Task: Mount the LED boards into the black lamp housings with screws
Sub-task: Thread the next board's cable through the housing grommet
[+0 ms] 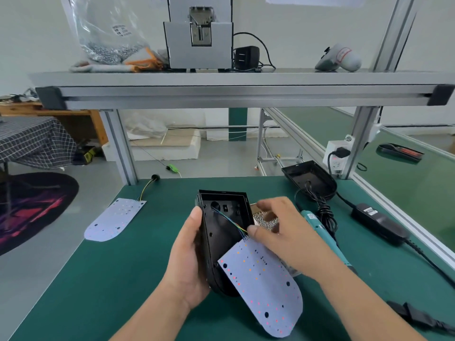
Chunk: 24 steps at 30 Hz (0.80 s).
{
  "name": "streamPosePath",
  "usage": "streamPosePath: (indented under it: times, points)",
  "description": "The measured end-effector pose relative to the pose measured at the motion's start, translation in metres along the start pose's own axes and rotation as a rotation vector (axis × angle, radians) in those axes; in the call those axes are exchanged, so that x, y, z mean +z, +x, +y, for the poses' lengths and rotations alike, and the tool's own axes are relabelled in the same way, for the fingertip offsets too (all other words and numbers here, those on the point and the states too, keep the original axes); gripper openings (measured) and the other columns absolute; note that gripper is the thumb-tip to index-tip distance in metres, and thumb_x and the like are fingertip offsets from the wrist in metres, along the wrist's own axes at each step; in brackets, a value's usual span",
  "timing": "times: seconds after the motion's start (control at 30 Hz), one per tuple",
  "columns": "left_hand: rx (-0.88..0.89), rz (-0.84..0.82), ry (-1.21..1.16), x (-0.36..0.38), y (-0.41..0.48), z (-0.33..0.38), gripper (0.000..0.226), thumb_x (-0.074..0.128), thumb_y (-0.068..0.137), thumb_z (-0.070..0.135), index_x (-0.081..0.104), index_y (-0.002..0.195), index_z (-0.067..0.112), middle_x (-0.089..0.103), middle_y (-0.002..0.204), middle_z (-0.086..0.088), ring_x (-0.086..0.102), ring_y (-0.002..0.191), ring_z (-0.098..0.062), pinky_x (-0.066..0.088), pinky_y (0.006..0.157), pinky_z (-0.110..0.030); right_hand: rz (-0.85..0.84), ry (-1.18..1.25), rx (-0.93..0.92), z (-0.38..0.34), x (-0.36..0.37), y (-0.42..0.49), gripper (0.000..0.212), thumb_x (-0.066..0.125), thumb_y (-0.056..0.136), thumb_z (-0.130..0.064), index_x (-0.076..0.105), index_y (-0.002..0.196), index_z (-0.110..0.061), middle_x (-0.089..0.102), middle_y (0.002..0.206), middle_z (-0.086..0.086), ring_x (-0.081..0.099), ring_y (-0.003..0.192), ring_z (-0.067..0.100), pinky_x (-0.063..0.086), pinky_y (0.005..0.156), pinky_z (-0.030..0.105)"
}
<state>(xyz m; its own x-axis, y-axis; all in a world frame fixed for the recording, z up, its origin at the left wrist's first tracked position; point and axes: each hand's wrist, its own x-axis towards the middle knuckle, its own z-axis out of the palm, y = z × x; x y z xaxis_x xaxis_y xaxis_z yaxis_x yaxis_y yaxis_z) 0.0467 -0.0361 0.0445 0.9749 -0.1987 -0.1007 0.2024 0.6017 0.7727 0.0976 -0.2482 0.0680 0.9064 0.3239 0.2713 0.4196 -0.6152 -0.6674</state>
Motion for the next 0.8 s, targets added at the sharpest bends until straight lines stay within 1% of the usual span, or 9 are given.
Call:
streamPosePath:
  times: [0.1,0.2,0.3,0.4,0.47,0.53,0.6,0.67,0.8]
  points:
    - [-0.004,0.069,0.038,-0.003,0.001,-0.002,0.092,0.077,0.073,0.079,0.071,0.137,0.013,0.067,0.143,-0.02,0.066,0.131,-0.04,0.052,0.112,-0.052,-0.215,-0.234,0.046,0.016,-0.015,-0.006,0.06,0.065,0.091,-0.068,0.052,0.143,-0.04,0.06,0.117,-0.024,0.052,0.098,-0.017,0.039,0.079,0.011]
    - [0.029,0.107,0.077,-0.005,0.003,-0.003,0.092,0.081,0.065,0.079,0.075,0.133,0.018,0.07,0.139,-0.016,0.066,0.129,-0.037,0.045,0.114,-0.051,-0.345,-0.179,0.129,0.019,-0.027,-0.008,0.056,0.072,0.086,-0.071,0.054,0.133,-0.047,0.067,0.11,-0.02,0.06,0.087,-0.011,0.044,0.071,0.011]
    - [0.028,0.11,0.099,-0.002,0.004,-0.003,0.089,0.08,0.066,0.081,0.075,0.132,0.021,0.071,0.139,-0.015,0.062,0.121,-0.036,0.041,0.085,-0.04,-0.352,-0.229,0.085,0.018,-0.028,-0.008,0.043,0.075,0.085,-0.066,0.065,0.117,-0.04,0.064,0.107,-0.017,0.06,0.091,-0.003,0.047,0.075,0.016]
    - [0.077,0.032,0.122,-0.004,0.005,-0.004,0.09,0.08,0.063,0.085,0.079,0.122,0.016,0.078,0.114,-0.013,0.07,0.063,-0.024,0.042,0.047,-0.023,-0.28,-0.168,0.054,0.014,-0.024,-0.01,0.027,0.083,0.084,-0.054,0.068,0.094,-0.034,0.058,0.102,-0.017,0.056,0.089,-0.002,0.049,0.074,0.019]
    - [0.128,0.032,0.181,-0.005,0.004,-0.006,0.101,0.085,0.059,0.083,0.074,0.119,0.003,0.076,0.09,-0.014,0.06,0.047,-0.019,0.039,0.04,-0.02,-0.29,-0.052,0.09,0.015,-0.024,-0.01,0.026,0.086,0.084,-0.043,0.066,0.084,-0.026,0.062,0.085,-0.017,0.054,0.071,0.001,0.048,0.067,0.025]
    - [0.145,0.052,0.222,-0.004,0.003,-0.006,0.106,0.09,0.06,0.077,0.068,0.122,-0.005,0.077,0.095,-0.018,0.069,0.059,-0.023,0.048,0.045,-0.024,-0.31,0.119,0.097,0.017,-0.029,-0.009,0.026,0.085,0.09,-0.03,0.064,0.082,-0.017,0.059,0.075,-0.008,0.049,0.066,0.009,0.044,0.063,0.03]
    - [0.139,0.04,0.217,-0.003,0.003,-0.006,0.097,0.087,0.067,0.075,0.072,0.128,0.002,0.078,0.114,-0.02,0.079,0.08,-0.028,0.06,0.054,-0.031,-0.258,0.364,0.104,0.017,-0.033,-0.008,0.023,0.083,0.092,-0.022,0.065,0.081,-0.013,0.056,0.072,0.001,0.045,0.059,0.013,0.039,0.054,0.025]
    - [0.143,0.051,0.256,-0.002,0.003,-0.008,0.088,0.081,0.075,0.076,0.071,0.134,0.01,0.073,0.133,-0.02,0.075,0.114,-0.038,0.066,0.078,-0.049,-0.158,0.578,0.132,0.015,-0.03,-0.008,0.02,0.081,0.094,-0.016,0.07,0.078,-0.017,0.055,0.068,0.002,0.042,0.053,0.013,0.035,0.044,0.023]
    - [0.175,0.052,0.255,0.001,0.002,-0.013,0.086,0.075,0.085,0.072,0.064,0.143,0.009,0.065,0.145,-0.021,0.062,0.135,-0.042,0.05,0.11,-0.067,-0.041,0.697,0.122,0.01,-0.015,-0.007,0.015,0.075,0.097,-0.01,0.074,0.083,-0.015,0.055,0.063,0.004,0.043,0.05,0.014,0.038,0.04,0.024]
